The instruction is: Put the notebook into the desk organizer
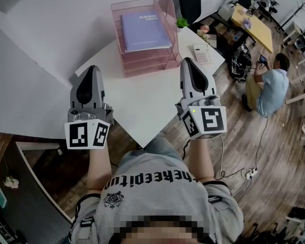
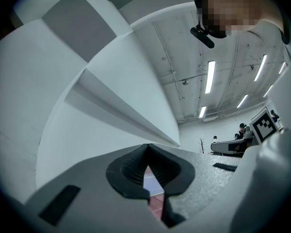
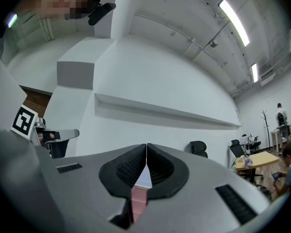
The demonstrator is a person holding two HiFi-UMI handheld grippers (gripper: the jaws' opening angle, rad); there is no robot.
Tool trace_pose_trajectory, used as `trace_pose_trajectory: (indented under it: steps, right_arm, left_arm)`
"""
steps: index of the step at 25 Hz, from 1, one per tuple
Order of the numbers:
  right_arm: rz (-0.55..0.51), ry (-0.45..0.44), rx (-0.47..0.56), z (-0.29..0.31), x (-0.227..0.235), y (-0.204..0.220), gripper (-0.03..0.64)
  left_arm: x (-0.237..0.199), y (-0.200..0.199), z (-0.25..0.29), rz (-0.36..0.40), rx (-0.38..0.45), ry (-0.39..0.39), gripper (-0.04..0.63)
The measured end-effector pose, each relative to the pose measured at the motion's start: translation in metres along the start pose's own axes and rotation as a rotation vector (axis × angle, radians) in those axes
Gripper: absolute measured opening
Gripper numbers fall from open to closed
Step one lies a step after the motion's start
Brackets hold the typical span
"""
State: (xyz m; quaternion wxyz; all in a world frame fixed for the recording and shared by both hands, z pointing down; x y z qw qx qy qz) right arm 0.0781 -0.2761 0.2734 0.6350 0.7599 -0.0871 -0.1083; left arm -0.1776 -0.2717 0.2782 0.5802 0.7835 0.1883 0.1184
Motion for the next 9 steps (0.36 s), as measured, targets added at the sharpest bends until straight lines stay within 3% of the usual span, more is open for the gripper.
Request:
trace_pose_trajectory:
  steps: [9]
  right_arm:
    - [0.01, 0.009, -0.004, -0.0033, 0.0031, 0.0009, 0.003]
  left_arm:
    - [0.0035, 0.0009, 0.0012, -0.002, 0.0, 0.005, 0.003]
Point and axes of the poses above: the fingertips, and each gripper's own axes: z forward along the fingers, x to its right, y out of its underside, the point moved 4 cm from there along -z, backward along the fingers, and after that the axes turned 3 degrees about y, right-handed, at the moved point
